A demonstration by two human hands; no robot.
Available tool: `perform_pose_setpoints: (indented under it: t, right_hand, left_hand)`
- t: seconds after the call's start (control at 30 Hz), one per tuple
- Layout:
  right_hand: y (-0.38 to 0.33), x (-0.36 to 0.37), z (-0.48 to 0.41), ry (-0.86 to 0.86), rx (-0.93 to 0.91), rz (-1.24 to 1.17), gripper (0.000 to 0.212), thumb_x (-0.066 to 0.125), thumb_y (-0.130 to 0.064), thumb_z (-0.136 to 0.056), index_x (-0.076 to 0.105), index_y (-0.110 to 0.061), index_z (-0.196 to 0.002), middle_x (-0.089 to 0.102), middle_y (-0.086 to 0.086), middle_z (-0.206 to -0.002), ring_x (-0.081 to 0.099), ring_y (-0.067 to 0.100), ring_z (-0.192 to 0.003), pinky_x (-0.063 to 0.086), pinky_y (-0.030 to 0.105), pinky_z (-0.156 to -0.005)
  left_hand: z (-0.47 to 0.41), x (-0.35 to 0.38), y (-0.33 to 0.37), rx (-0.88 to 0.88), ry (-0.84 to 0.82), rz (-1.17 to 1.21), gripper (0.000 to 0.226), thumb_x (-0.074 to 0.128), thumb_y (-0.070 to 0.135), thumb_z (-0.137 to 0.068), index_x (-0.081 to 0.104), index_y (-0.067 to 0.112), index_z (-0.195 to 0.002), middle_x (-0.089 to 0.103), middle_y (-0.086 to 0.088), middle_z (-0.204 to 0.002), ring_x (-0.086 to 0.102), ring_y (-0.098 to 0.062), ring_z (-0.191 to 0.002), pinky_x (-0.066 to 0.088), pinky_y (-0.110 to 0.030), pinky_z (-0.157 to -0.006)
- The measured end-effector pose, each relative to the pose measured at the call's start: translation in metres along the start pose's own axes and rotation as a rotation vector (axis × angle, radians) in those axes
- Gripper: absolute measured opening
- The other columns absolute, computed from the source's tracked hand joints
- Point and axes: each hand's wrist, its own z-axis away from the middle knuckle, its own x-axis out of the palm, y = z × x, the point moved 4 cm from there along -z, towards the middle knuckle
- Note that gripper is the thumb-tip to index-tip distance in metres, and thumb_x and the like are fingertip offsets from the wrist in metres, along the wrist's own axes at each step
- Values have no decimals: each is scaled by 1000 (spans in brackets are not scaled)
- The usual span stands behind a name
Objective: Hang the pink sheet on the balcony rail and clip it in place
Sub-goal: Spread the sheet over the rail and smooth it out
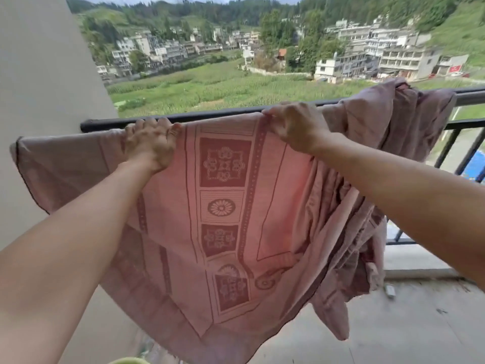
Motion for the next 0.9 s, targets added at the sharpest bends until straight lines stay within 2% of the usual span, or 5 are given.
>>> perform_pose_setpoints:
  t: [0.27,0.47,0.67,0.8,0.9]
  right_hand:
    - [34,-30,-38,194,115,23,21,55,-21,-95,73,-14,-104,74,7,-95,66,26,-80,38,24,-68]
    - [44,-15,-45,-108,330,-236,44,54,-51,-94,56,-18,-64,52,0,-60,46,19,-53,33,24,-50]
    - [136,-70,24,232,667,275,61,57,-64,-81,58,-22,-126,54,17,-133,49,38,-119,41,50,-97]
    - [164,-58,63,198,886,123,92,48,-87,-67,41,-27,-136,42,17,-140,39,39,-130,33,49,-106]
    - [177,-58,77,458,939,-86,84,58,-83,-63,55,-21,-120,52,12,-124,50,30,-119,43,41,-101]
  left_hand:
    - [-10,-4,13,36,-3,44,62,12,59,-98,51,15,-118,51,-20,-124,44,-38,-116,27,-51,-100]
    - [-13,-2,3,56,17,30,61,13,58,-98,53,14,-112,54,-20,-117,47,-36,-110,29,-50,-96]
    - [-11,-19,51,170,120,232,39,36,39,-100,59,11,-117,58,-18,-118,51,-35,-111,31,-49,-99]
    - [-8,-44,166,441,138,471,31,46,31,-99,57,11,-120,56,-11,-120,52,-27,-108,34,-38,-96]
    - [-9,-46,237,531,26,540,31,39,33,-100,55,14,-119,55,-10,-121,51,-27,-110,34,-40,-97]
